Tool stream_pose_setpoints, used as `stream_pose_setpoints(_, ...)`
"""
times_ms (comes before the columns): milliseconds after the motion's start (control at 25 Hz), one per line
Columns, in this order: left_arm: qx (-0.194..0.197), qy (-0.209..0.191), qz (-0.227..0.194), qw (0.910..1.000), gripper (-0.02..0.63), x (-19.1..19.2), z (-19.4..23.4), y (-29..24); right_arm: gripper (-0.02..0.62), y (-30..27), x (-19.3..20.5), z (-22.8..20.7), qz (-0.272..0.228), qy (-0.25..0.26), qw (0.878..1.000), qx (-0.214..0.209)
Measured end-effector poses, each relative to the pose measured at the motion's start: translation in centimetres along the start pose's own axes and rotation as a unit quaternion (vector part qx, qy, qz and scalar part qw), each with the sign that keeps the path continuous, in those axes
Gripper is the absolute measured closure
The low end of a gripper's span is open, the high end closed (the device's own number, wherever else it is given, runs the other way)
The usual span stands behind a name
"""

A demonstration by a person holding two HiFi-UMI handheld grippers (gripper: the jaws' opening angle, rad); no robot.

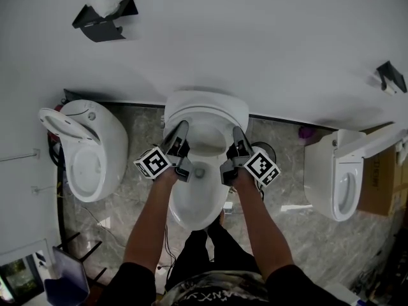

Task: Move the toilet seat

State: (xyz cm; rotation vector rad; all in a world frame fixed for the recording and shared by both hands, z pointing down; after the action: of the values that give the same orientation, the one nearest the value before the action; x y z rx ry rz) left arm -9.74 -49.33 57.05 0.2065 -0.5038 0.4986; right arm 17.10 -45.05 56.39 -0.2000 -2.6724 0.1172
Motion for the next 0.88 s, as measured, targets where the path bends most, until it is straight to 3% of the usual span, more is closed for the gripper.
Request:
stream_pose_setpoints(200,0.041,-0.067,0.008,0.9969,0.571,-2.3,-4.8,1.2,0.591,1.6,-0.4,4.8,0.027,0.079,0.995,-0.046)
stream_pose_setpoints(400,0.069,-0.143,0.025,0.987,0.571,-4.8,-10.0,3.2,0.591,3.8,-0.6,10.8,0.054,0.168,0.979,-0.106)
stream_pose_setpoints(680,0.121,-0.228,0.034,0.9655,0.571,-7.5,-17.0,6.4,0.592,7.3,-1.4,19.0,0.057,0.288,0.939,-0.177)
stream_pose_setpoints(880,0.153,-0.279,0.046,0.9467,0.571,-8.6,-21.7,9.2,0.592,10.9,-1.9,24.1,0.059,0.364,0.902,-0.225)
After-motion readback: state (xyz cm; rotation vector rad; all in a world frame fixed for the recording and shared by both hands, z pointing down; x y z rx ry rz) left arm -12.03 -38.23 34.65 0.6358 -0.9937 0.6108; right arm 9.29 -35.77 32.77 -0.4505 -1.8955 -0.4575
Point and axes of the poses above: the fingertips, and each gripper's own axes: y backward along the fingers, z to its left, x out of its underside, the point moved 9 cm from there along y, backward along the fingers, and after that the axes turned 11 degrees about -z, right-handed, at the moved point
